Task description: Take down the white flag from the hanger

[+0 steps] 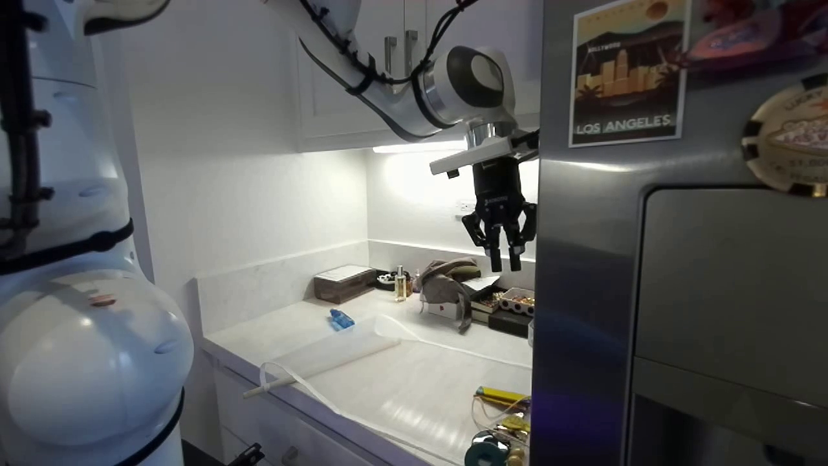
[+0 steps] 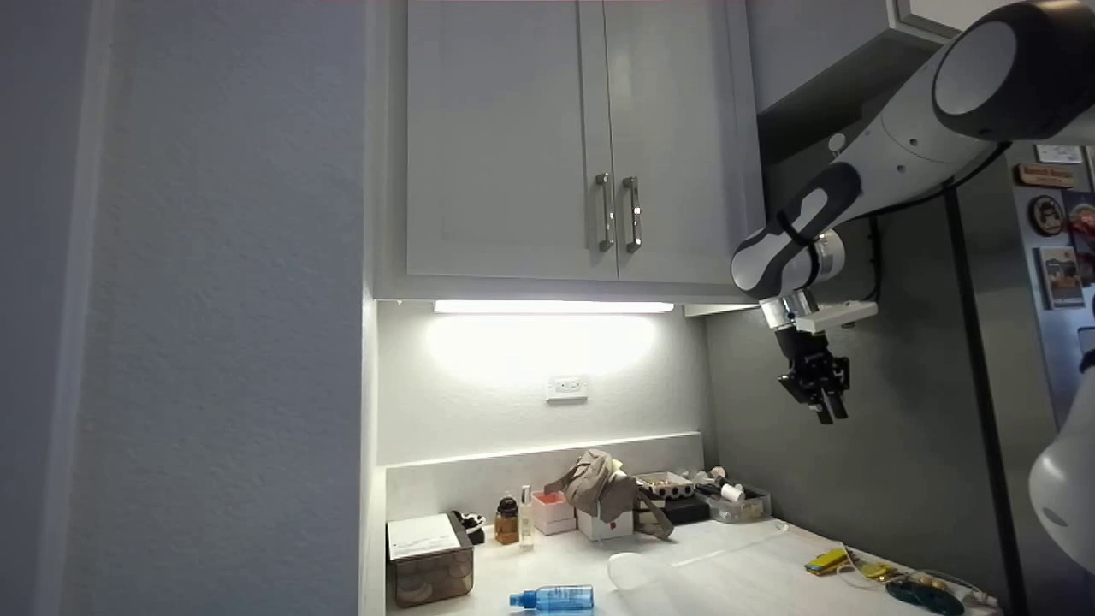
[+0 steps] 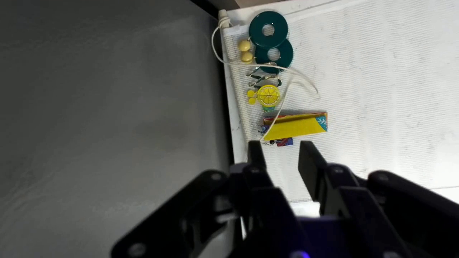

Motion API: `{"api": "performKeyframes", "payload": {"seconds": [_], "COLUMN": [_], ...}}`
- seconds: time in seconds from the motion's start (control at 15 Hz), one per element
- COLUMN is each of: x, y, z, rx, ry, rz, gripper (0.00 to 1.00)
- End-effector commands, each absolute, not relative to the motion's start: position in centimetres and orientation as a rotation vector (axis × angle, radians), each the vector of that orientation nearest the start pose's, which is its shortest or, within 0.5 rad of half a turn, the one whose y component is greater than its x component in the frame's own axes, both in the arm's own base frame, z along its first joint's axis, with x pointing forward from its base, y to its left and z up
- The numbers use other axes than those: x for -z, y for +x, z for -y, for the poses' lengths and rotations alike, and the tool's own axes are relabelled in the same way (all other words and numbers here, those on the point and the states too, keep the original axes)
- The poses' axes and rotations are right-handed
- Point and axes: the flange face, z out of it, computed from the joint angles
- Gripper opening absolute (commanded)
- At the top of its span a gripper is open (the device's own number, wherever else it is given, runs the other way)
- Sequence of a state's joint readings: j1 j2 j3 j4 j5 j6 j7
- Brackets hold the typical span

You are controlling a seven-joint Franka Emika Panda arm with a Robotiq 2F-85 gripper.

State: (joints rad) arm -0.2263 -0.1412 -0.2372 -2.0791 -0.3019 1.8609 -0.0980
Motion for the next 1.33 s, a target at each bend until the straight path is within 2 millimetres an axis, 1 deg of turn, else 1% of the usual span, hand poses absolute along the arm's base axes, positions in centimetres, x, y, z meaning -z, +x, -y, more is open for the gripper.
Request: {"api": "performKeyframes", "payload": {"seconds": [0.0,0.27,0.33,0.67,0.93,1.0,1.13,1.27], "x": [-49.4,-50.4,-50.7,-51.9,-53.4,-52.4,-53.0,-53.2], "y": [43.3,42.9,42.7,41.6,40.8,41.8,41.4,41.3], "z": [23.5,21.8,21.4,19.5,17.6,18.7,18.1,17.9], "rx": [-0.211,-0.192,-0.191,-0.229,-0.248,-0.247,-0.246,-0.239], "ry": [-3.349,-3.354,-3.352,-3.317,-3.213,-3.256,-3.233,-3.233], "rz": [-0.426,-0.372,-0.362,-0.311,-0.275,-0.312,-0.306,-0.303], "gripper": [0.64,0.94,0.99,1.00,1.00,1.00,1.00,1.00]}}
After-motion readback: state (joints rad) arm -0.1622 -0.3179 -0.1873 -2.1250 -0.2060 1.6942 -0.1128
